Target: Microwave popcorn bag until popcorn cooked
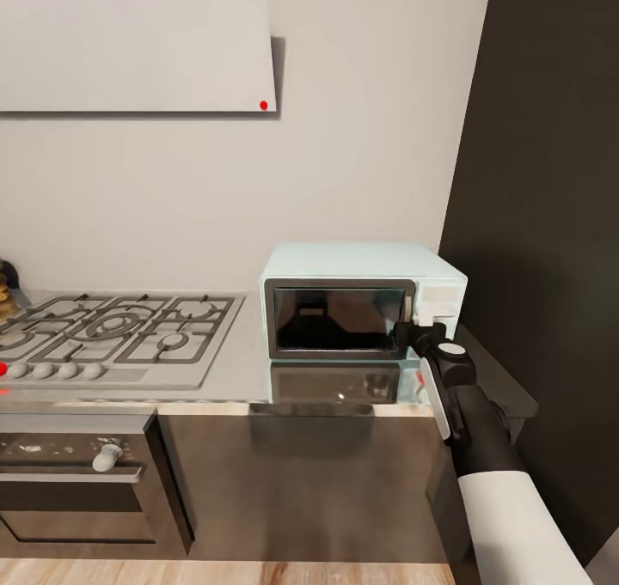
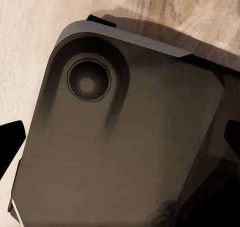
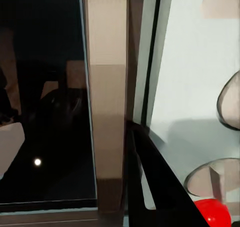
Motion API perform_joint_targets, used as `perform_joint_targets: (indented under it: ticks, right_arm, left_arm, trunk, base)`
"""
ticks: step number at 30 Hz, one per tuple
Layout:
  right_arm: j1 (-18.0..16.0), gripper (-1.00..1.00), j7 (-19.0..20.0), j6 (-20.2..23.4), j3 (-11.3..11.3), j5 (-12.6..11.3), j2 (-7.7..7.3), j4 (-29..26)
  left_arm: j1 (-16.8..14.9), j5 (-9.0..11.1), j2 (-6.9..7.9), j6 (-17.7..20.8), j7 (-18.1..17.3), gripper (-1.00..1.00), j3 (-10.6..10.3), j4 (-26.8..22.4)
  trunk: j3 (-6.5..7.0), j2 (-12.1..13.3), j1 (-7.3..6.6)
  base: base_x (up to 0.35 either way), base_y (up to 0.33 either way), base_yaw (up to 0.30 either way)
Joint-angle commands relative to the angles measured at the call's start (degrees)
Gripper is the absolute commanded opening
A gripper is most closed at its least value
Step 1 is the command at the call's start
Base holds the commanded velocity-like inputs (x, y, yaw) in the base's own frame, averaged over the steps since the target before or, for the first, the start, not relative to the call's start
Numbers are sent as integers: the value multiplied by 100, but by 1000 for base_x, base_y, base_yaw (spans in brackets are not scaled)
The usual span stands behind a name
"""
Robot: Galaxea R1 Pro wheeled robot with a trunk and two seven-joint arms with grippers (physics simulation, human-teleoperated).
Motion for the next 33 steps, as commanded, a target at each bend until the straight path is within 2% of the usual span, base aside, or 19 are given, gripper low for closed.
perform_joint_targets:
  ticks: [1,10,20,33]
  right_arm:
    - [-18,-100,-6,29,-99,263,2,-16]
    - [-18,-100,-6,31,-94,251,0,-9]
    - [-18,-100,-6,22,-94,244,4,26]
    - [-18,-100,-9,22,-94,249,8,45]
  left_arm:
    - [0,20,-1,-13,0,100,8,-1]
    - [0,21,-7,-13,0,100,13,0]
    - [0,16,-10,-7,-6,100,17,0]
    - [0,15,-10,-10,-6,100,17,0]
  trunk:
    - [-4,-2,0]
    - [-4,-2,0]
    - [-4,-2,0]
    - [-4,-2,0]
  base:
    - [0,0,0]
    - [-9,0,0]
    - [-169,0,0]
    - [-33,20,0]
